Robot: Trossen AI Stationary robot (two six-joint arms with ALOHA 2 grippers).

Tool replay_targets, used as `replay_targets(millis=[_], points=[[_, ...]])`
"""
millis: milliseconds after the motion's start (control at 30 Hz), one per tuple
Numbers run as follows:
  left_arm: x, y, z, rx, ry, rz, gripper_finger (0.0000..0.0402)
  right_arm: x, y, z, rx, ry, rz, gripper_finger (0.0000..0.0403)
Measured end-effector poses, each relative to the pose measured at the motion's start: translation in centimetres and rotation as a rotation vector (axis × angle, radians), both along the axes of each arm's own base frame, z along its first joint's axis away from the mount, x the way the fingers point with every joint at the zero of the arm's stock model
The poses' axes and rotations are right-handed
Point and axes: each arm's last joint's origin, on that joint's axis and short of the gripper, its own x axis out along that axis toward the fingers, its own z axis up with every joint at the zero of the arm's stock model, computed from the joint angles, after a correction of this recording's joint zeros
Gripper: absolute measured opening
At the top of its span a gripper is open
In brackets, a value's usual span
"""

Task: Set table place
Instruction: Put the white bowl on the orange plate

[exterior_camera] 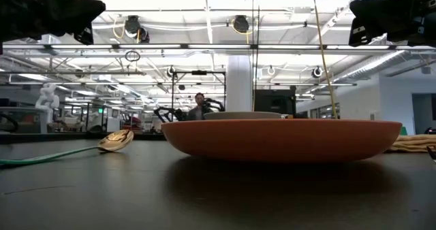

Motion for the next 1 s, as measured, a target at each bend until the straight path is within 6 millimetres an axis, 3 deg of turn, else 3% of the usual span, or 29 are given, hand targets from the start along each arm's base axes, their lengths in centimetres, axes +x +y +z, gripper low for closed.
replay_targets(millis=[467,600,700,1000], points=[[-0.1,0.0,0.3,0.158,-0.048,0.034,0.0031,0.0,0.0,0.3,-0.011,-0.035,-0.014,0.0000],[0.0,0.0,0.1,0.099,-0.023,0.021,0.0031,0.0,-0.6,0.6,0.084,-0.042,-0.182,0.0000],[0.0,0.0,0.1,0.076,-0.018,0.016,0.0031,0.3,-1.0,-0.6,0.086,0.091,-0.276,0.0003],[0.0,0.0,0.1,0.072,-0.018,0.014,0.0031,1.7,-2.5,3.4,0.168,0.142,-0.399,0.0015]])
